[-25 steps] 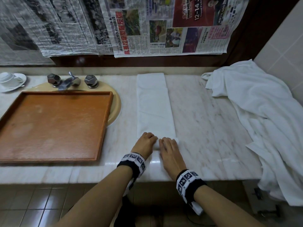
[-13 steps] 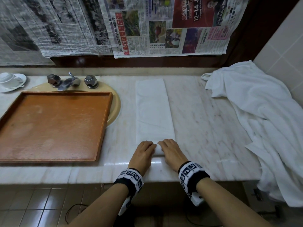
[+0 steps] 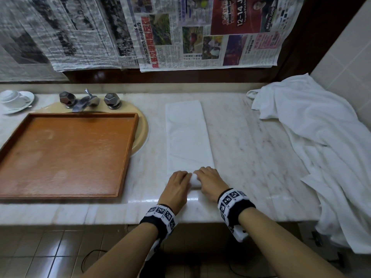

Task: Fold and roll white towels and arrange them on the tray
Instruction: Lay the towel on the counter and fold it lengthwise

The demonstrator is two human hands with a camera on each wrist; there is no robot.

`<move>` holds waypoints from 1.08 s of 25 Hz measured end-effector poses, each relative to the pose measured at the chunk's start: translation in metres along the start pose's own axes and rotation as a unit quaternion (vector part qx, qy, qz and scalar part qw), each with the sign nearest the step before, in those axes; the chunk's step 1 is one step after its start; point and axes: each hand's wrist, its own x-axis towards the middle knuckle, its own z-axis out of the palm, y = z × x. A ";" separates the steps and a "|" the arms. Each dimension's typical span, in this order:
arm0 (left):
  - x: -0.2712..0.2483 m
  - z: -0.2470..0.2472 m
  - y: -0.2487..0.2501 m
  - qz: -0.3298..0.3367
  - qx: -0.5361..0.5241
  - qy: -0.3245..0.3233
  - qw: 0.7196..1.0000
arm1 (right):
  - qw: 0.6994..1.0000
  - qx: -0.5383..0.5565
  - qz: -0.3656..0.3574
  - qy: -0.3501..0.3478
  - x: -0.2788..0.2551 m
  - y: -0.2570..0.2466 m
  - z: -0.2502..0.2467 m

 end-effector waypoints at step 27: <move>0.012 -0.007 0.003 -0.010 0.044 -0.056 0.997 | 0.999 -0.048 0.008 0.007 0.007 -0.010 -0.010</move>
